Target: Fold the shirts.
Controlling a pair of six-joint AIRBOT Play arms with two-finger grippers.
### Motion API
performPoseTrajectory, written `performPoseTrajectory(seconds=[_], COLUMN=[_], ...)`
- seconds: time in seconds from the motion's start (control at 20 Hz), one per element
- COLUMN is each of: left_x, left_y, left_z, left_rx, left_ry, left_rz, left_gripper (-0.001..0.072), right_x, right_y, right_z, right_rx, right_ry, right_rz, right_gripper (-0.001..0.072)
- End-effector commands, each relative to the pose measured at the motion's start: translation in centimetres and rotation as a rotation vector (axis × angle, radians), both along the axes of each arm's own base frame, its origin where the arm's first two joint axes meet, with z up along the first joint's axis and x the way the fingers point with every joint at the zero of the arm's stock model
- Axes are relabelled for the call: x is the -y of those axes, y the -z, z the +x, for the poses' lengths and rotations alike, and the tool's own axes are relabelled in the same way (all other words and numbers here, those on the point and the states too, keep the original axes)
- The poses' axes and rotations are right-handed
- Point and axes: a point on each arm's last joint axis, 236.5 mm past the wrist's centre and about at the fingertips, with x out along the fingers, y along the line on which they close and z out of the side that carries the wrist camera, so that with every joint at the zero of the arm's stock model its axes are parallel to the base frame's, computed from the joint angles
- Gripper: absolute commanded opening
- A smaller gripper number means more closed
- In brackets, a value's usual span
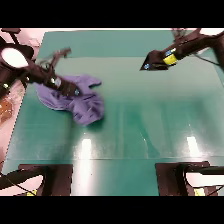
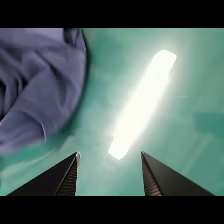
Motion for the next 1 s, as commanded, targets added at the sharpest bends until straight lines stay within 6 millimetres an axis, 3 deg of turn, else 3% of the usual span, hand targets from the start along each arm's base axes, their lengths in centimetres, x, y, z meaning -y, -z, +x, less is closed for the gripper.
performPoseTrajectory(seconds=[0.0,0.15,0.25,0.35,0.6,0.75,0.95], left_x=[5.3,7.5,8.4,9.1,10.7,9.3,7.6], left_y=[-15.1,-25.1,-30.6,-34.6,-39.2,-42.5,-42.7], left_z=[1.1,0.4,-0.7,-2.3,-7.1,-8.3,-8.9], left_rx=[0.225,0.463,0.583,0.643,0.602,0.707,0.769], left_ry=[0.004,-0.003,-0.027,-0.034,0.07,0.074,0.102], left_rz=[-0.409,-0.57,-0.668,-0.77,-0.956,-1.034,-0.986], left_gripper=[0.0022,0.0022,0.0022,0.0022,0.0023,0.0023,0.0024], right_x=[6.0,10.5,13.6,16.9,23.8,25.8,25.1], right_y=[-3.2,-5.7,-6.6,-7.1,-8.1,-4.2,2.2], right_z=[-0.2,-1.3,-2.3,-3.2,-5.6,-8.4,-11.7], right_rx=[0.102,0.162,0.172,0.172,0.179,0.089,0.01], right_ry=[0.149,0.256,0.323,0.403,0.624,0.698,0.72], right_rz=[-0.107,-0.165,-0.211,-0.263,-0.285,-0.288,-0.282], right_gripper=[0.0456,0.0456,0.0456,0.0456,0.0456,0.0456,0.0456])
